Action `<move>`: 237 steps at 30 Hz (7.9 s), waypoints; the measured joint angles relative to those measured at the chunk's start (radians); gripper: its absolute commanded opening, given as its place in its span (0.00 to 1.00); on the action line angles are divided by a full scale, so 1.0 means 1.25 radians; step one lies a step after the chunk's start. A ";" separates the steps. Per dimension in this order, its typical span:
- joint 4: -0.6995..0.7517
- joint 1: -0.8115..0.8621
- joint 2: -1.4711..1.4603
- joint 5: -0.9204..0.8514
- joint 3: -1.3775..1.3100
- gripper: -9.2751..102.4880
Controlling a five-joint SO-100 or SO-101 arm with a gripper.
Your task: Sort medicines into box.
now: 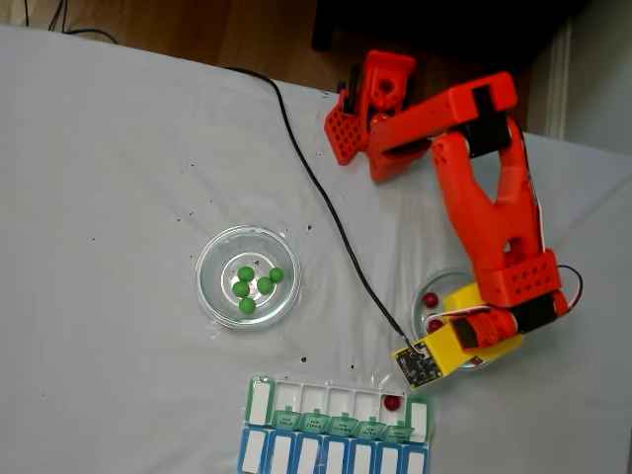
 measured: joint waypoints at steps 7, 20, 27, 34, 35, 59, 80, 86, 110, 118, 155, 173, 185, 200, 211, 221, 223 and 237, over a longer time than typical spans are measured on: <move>0.000 -0.001 0.000 0.000 0.000 0.22; 0.000 -0.006 0.000 0.000 0.000 0.21; 0.000 -0.006 0.000 0.000 0.000 0.21; 0.000 -0.018 -0.028 0.000 0.000 0.20; 0.000 -0.020 -0.032 0.000 0.000 0.20; 0.050 -0.006 -0.025 -0.022 -0.002 0.10; 0.150 0.110 0.155 -0.011 -0.123 0.10; 0.125 0.160 0.150 -0.011 -0.150 0.10; 0.065 0.290 -0.001 -0.038 -0.250 0.10; 0.053 0.333 -0.055 -0.038 -0.261 0.10; -0.026 0.330 -0.129 -0.038 -0.301 0.11; -0.036 0.330 -0.129 -0.026 -0.301 0.19; -0.036 0.330 -0.129 -0.026 -0.301 0.26; -0.036 0.330 -0.121 -0.026 -0.255 0.32; 0.031 0.302 -0.029 -0.027 -0.227 0.15; 0.227 0.236 0.097 -0.055 -0.231 0.09; 0.245 0.218 0.144 -0.055 -0.228 0.10; 0.290 0.047 0.344 -0.092 -0.016 0.09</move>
